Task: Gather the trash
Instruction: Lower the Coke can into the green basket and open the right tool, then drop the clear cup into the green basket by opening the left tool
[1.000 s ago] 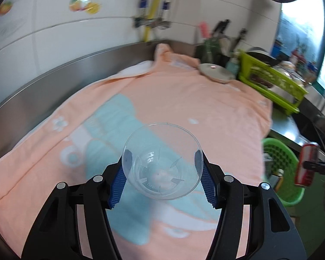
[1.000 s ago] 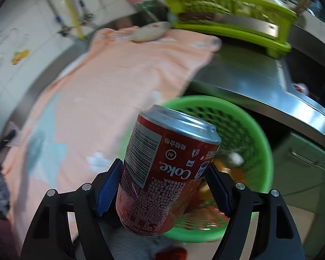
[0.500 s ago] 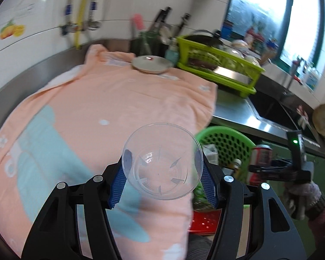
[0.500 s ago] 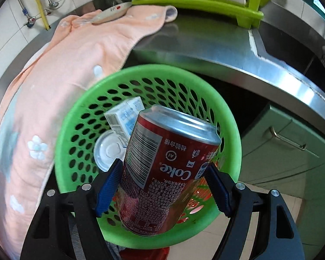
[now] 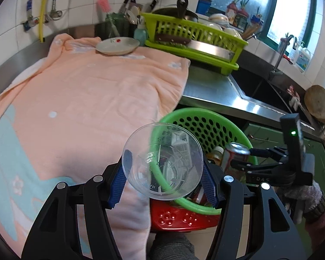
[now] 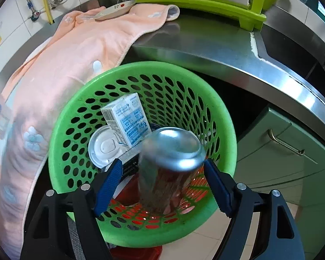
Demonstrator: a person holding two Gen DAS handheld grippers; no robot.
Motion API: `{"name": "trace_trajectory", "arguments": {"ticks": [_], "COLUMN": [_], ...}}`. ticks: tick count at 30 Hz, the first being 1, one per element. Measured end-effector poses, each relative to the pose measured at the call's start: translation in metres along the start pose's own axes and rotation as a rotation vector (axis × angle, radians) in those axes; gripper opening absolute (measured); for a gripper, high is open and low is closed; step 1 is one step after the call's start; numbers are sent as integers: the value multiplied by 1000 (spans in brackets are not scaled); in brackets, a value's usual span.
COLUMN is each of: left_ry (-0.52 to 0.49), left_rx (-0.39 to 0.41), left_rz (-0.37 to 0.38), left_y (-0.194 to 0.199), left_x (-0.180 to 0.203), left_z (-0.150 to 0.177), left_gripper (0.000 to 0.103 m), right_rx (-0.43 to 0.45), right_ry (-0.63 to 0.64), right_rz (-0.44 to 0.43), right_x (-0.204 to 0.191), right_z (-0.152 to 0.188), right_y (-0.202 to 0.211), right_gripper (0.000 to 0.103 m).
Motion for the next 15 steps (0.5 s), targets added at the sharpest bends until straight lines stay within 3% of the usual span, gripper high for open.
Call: {"name": "trace_trajectory", "arguments": {"ticks": [15], "left_ry": [-30], "left_rx": [-95], "left_rz": [70], "left_y": [-62], "left_x": [39], "left_z": [1], "left_gripper": [60], "right_rx": [150], "right_ry": [5], "right_rz": [-61], "right_x": [7], "right_z": [18], "right_y": [74], "right_gripper": [80]}}
Point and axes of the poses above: each gripper's, at about its wrist camera, not at the fingertips, and y roughly against the way its jaws point, x to its right, z to its underside, the point moved 4 cm from there along -y, roughly the way its jaws point, and after that the axes turned 14 degrees about -y, right-handed, at the moved point
